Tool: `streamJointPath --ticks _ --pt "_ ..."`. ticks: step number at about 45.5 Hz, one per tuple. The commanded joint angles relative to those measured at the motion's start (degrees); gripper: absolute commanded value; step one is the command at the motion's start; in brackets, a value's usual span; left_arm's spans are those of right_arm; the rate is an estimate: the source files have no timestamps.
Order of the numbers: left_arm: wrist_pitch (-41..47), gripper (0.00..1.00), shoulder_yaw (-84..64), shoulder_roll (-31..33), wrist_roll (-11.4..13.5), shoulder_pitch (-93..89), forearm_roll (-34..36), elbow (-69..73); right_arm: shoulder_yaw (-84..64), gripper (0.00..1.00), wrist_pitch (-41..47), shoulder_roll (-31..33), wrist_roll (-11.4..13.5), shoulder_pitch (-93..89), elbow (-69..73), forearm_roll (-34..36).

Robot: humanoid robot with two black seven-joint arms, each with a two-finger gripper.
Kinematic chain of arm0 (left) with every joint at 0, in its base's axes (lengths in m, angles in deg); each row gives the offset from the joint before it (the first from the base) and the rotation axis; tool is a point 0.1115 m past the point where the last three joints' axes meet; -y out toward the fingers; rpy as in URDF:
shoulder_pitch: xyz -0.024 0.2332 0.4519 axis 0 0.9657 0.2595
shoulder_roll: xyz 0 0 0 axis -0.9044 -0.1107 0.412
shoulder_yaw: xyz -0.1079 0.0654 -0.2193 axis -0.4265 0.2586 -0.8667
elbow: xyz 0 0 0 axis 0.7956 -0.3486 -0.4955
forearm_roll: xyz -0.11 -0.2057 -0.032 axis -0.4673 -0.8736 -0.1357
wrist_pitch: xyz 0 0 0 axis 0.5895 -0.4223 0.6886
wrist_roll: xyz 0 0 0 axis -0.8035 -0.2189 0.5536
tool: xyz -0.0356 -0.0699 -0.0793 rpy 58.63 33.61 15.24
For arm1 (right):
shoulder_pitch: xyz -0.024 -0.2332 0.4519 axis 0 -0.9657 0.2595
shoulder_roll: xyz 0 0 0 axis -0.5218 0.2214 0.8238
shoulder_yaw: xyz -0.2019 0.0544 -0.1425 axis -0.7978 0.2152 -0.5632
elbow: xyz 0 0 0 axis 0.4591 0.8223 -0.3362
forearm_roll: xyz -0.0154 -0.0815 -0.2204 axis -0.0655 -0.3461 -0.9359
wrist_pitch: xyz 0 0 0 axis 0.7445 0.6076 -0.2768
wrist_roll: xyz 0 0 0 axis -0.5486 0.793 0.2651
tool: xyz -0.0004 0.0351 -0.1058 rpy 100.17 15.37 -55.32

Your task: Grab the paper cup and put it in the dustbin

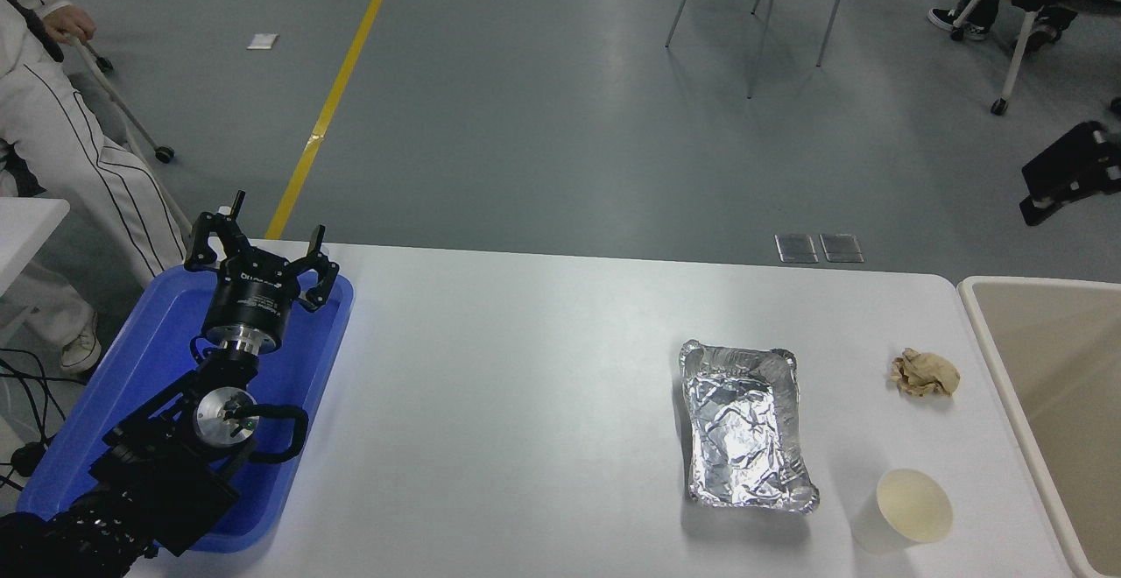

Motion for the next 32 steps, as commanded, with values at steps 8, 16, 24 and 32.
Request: streamJointPath --ticks 8,16,24,32 --pt "0.00 1.00 0.00 0.00 0.02 0.00 0.00 0.00 6.61 1.00 0.00 3.01 0.01 -14.77 3.29 0.17" --pt "0.00 1.00 0.00 0.00 0.02 0.00 0.00 0.00 9.77 0.99 0.00 3.36 0.01 -20.30 2.85 0.43" --pt "0.00 1.00 0.00 0.00 0.02 0.00 0.00 0.00 12.24 0.88 0.00 6.88 0.09 -24.52 3.20 1.22" --pt "0.00 1.00 0.00 0.00 -0.06 0.00 0.00 0.00 13.20 0.87 0.00 6.88 0.27 -28.30 3.21 1.40"
